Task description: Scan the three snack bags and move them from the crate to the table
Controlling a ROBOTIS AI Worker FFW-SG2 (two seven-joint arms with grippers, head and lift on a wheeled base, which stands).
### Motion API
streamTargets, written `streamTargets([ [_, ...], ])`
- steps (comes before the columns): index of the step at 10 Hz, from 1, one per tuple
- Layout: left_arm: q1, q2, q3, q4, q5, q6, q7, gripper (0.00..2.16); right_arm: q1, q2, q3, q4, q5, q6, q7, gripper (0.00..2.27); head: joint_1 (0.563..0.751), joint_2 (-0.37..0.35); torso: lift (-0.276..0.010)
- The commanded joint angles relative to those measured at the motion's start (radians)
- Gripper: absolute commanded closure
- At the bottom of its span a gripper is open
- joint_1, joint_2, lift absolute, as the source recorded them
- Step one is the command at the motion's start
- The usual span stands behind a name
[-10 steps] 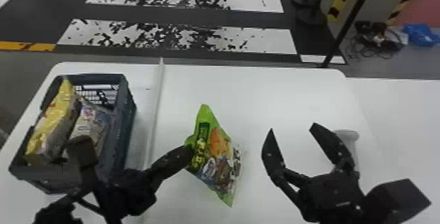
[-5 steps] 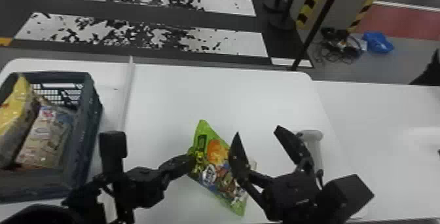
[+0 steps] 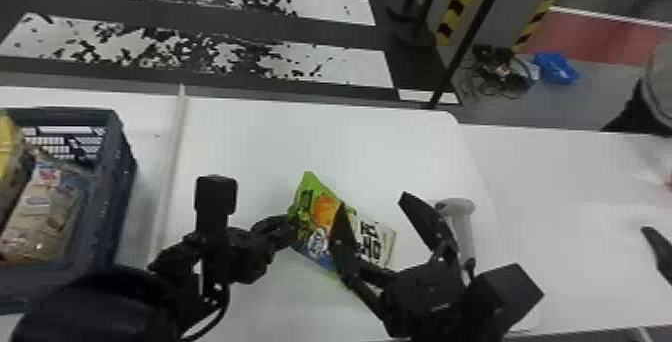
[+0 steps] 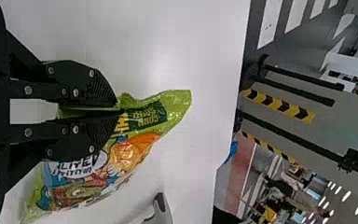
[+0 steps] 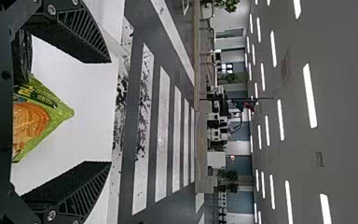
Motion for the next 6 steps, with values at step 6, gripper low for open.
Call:
streamTargets([
  [6,0.055,0.027,-0.026,-0.084,-0.179,-0.209,0.224,0.03,-0.015,0.001,0.009,0.001,0.000,0.041,0.000,0.11,0.695,-0.164,-0.062],
])
